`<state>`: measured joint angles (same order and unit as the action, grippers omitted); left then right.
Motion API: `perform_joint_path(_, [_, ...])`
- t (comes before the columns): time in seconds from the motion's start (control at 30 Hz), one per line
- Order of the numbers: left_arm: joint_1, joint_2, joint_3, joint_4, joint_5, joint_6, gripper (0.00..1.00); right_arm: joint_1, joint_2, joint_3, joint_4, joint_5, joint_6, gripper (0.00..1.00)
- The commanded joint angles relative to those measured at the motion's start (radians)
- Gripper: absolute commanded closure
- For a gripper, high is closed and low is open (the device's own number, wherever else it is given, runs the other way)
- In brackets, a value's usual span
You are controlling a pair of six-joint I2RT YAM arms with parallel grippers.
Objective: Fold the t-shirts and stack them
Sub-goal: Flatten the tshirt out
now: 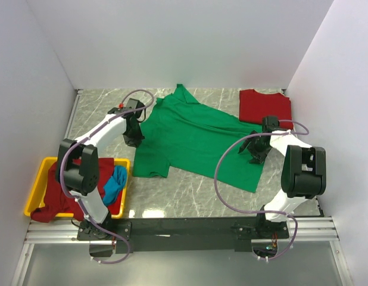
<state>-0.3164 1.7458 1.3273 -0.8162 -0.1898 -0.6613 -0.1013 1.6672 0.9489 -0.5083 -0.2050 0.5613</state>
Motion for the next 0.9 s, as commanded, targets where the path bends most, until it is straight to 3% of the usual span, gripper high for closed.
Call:
perform_joint_path(0.0, [0.01, -0.031, 0.038, -0.038, -0.033, 0.034, 0.84, -0.006, 0.066, -0.033, 0.024, 0.076, -0.02, 0.27])
perform_joint_path(0.07, [0.016, -0.037, 0.029, -0.025, -0.017, 0.037, 0.68, -0.006, 0.059, -0.032, 0.022, 0.082, -0.023, 0.27])
perform_joint_path(0.1, [0.016, -0.051, 0.024, -0.014, -0.007, 0.038, 0.54, -0.006, 0.054, -0.032, 0.024, 0.085, -0.023, 0.27])
perform_joint_path(0.2, [0.016, -0.093, -0.014, 0.029, 0.062, 0.028, 0.37, -0.008, 0.043, -0.027, 0.021, 0.085, -0.024, 0.27])
perform_joint_path(0.47, [0.013, -0.161, -0.154, 0.21, 0.242, -0.067, 0.36, -0.006, -0.053, -0.013, -0.012, 0.113, -0.038, 0.27])
perform_joint_path(0.87, [0.013, 0.064, -0.157, 0.387, 0.337, -0.116, 0.42, -0.006, 0.015, 0.021, -0.013, 0.087, -0.026, 0.27])
